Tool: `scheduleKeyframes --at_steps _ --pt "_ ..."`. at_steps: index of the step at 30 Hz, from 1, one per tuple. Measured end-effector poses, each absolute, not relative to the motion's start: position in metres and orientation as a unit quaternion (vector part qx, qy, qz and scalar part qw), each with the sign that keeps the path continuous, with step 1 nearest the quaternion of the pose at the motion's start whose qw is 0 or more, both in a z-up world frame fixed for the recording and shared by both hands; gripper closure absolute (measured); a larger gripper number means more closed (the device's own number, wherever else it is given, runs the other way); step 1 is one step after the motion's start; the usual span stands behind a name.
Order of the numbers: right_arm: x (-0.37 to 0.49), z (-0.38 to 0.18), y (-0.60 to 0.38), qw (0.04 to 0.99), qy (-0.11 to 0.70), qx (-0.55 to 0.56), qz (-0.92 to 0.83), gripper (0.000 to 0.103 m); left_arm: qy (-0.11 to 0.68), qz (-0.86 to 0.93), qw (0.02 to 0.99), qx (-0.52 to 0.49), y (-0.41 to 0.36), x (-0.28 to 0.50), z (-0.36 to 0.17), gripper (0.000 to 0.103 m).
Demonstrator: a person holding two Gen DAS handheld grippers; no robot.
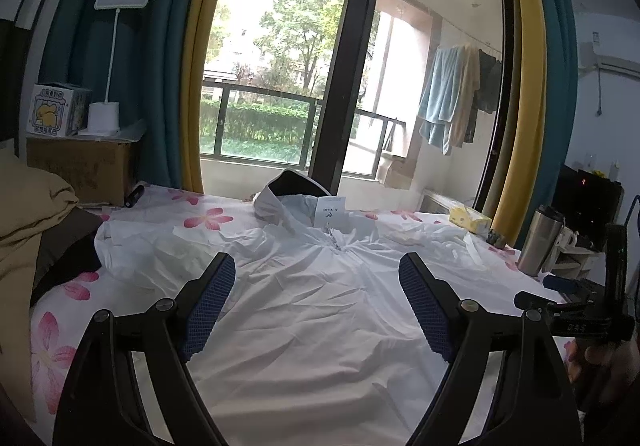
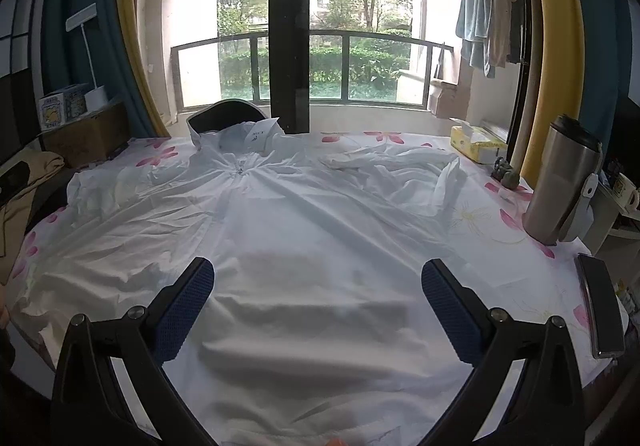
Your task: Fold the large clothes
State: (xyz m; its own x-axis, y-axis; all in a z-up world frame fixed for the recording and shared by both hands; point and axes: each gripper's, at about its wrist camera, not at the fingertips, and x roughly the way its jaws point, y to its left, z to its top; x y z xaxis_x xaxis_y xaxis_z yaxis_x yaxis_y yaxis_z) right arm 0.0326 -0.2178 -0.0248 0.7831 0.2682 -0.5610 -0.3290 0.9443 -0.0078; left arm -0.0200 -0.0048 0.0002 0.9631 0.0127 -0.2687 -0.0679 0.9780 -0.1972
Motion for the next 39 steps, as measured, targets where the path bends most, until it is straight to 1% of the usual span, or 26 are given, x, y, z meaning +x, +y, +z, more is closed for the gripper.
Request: scheduleKeyframes --at_steps 39 --pt "0.0331 -0.0272 -0.2192 0.942 0.292 -0.055 0.158 0.001 0.138 0.018 0.985 -0.105 -0.0046 -0.0225 -0.0051 0.017"
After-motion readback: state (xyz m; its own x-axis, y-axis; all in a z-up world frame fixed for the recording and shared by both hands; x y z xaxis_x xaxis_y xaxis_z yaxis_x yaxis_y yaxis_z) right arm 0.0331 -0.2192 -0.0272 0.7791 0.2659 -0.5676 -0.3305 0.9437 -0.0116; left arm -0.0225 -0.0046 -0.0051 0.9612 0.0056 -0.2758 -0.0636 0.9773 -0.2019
